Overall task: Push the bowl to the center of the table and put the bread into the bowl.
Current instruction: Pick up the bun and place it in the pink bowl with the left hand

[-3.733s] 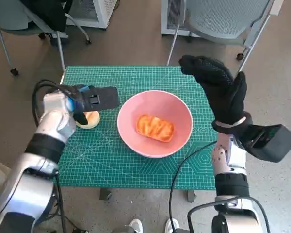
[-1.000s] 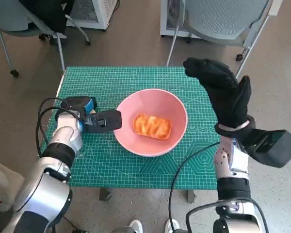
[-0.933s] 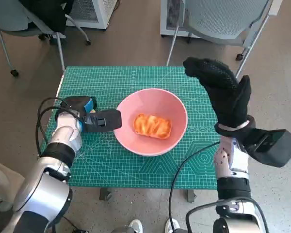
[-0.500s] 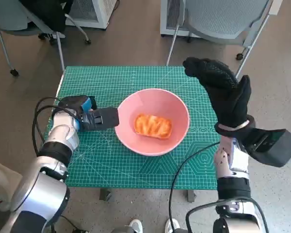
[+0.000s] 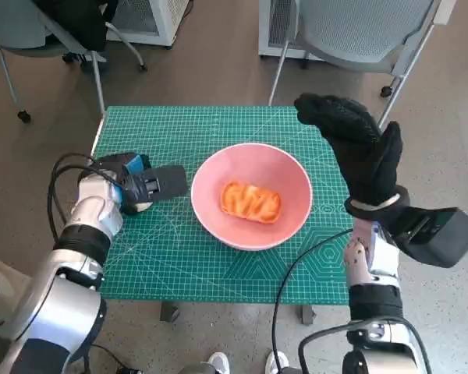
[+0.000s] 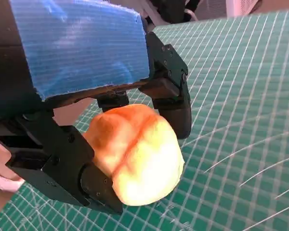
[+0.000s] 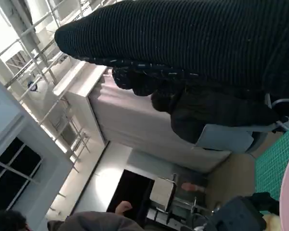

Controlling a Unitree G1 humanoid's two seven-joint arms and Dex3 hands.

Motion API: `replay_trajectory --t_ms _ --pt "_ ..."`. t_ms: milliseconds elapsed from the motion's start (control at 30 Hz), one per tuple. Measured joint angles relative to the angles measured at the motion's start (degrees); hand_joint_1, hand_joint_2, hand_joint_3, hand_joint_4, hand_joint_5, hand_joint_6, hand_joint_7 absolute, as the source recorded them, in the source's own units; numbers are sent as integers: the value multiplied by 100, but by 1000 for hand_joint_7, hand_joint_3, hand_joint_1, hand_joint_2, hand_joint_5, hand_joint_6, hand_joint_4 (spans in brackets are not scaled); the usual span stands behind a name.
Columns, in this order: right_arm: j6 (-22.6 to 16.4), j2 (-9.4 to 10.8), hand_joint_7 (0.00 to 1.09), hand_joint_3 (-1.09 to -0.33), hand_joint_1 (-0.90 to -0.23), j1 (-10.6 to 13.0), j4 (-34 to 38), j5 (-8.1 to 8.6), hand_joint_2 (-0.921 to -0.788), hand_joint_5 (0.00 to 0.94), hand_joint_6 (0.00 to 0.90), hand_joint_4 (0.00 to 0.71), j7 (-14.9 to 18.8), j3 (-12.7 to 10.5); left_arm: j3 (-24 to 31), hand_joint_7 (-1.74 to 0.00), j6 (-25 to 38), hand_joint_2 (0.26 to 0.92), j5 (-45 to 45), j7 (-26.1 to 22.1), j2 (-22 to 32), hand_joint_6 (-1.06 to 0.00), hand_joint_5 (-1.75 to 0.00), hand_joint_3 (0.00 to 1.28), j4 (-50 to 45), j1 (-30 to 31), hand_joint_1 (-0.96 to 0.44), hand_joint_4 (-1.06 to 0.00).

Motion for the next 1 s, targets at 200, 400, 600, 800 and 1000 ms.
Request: replay_trajectory --t_ms 200,400,600,800,1000 --pt "-8 3 277 -846 -683 -12 14 -1 -921 0 -1 71 1 13 238 -1095 160 912 -61 -102 224 -659 -1243 82 -969 35 1 -658" --pt "-8 2 272 -846 -686 -23 14 4 -921 0 -1 71 1 12 578 -991 341 913 -79 -148 463 -684 -1314 78 -2375 248 1 -660" --pt "-9 0 270 -846 -688 -34 14 4 -921 0 -1 71 1 11 885 -971 518 908 -83 -280 555 -702 -1282 68 -3790 657 1 -686" --pt "-10 -2 270 -846 -690 -43 18 3 -921 0 -1 70 1 13 1148 -1077 670 916 -82 -379 564 -669 -1172 44 -5046 1073 1 -724" --pt "-10 -3 269 -846 -690 -46 44 1 -921 0 -1 70 2 15 1329 -1153 762 918 -78 -421 524 -655 -1093 36 -6106 1321 2 -741"
